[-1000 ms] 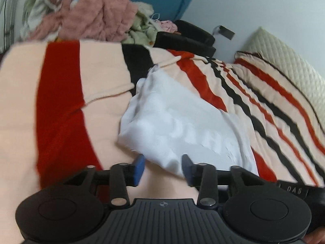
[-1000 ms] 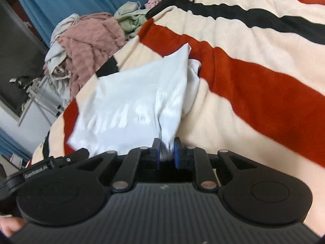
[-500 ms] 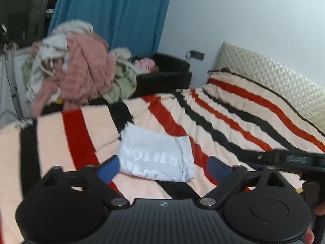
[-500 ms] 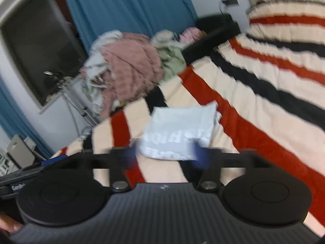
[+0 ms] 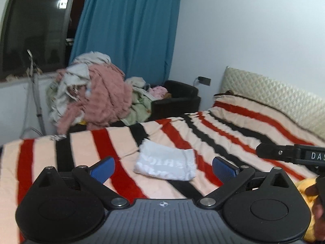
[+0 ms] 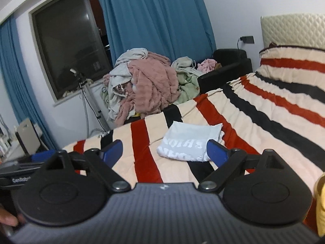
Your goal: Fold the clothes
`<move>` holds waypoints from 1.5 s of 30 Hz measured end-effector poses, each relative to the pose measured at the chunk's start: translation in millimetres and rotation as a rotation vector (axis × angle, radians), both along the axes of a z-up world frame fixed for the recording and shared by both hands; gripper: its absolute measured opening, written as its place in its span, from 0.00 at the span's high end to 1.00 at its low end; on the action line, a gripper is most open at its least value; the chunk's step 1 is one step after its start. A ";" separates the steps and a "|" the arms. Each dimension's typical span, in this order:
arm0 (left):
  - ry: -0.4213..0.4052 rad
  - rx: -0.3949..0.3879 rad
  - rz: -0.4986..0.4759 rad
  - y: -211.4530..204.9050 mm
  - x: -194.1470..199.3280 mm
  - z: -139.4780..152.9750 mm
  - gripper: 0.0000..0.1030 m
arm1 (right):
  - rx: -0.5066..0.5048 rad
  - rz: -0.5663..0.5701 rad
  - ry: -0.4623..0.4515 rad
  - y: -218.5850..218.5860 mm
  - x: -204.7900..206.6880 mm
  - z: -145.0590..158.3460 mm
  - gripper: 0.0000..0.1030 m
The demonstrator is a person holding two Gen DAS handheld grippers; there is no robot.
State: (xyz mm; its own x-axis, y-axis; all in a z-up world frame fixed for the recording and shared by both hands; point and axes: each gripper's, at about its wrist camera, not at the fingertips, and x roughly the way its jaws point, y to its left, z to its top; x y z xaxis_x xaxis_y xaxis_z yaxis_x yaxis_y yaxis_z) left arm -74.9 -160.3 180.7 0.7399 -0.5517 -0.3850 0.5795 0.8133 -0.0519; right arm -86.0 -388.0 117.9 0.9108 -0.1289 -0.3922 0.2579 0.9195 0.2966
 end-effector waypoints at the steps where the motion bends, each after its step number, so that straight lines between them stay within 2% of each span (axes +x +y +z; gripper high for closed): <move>1: -0.023 0.010 0.014 2.9 -8.2 -1.8 0.00 | -0.014 0.002 0.004 3.9 -3.0 -1.3 0.12; 3: -0.057 0.027 0.042 5.2 -22.9 -4.4 0.00 | -0.038 -0.006 -0.013 10.8 -9.2 -7.6 0.12; 6: -0.068 0.003 0.035 12.3 -41.6 -8.1 0.00 | -0.073 -0.018 -0.038 21.2 -18.4 -17.0 0.12; 10: -0.114 0.010 0.036 17.2 -60.2 -17.2 0.00 | -0.116 -0.039 -0.075 35.1 -30.2 -30.1 0.12; 16: -0.110 -0.001 0.041 26.5 -66.4 -35.3 0.00 | -0.154 -0.062 -0.109 54.4 -37.7 -54.3 0.12; 30: -0.079 -0.024 0.084 35.9 -28.9 -83.8 0.00 | -0.196 -0.108 -0.081 66.0 -6.6 -119.8 0.12; 40: -0.041 -0.031 0.113 34.6 -8.5 -108.4 0.00 | -0.210 -0.128 -0.069 67.8 3.5 -137.5 0.12; 45: -0.012 -0.007 0.124 31.1 0.8 -115.1 0.00 | -0.203 -0.136 -0.059 66.4 3.0 -139.2 0.12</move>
State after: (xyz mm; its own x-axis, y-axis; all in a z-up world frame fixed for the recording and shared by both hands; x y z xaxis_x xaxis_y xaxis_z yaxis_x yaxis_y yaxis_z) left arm -74.1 -129.2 65.6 0.8068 -0.4585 -0.3728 0.4754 0.8783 -0.0514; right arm -83.0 -321.5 -21.4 0.9004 -0.3226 -0.2920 0.3710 0.9198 0.1277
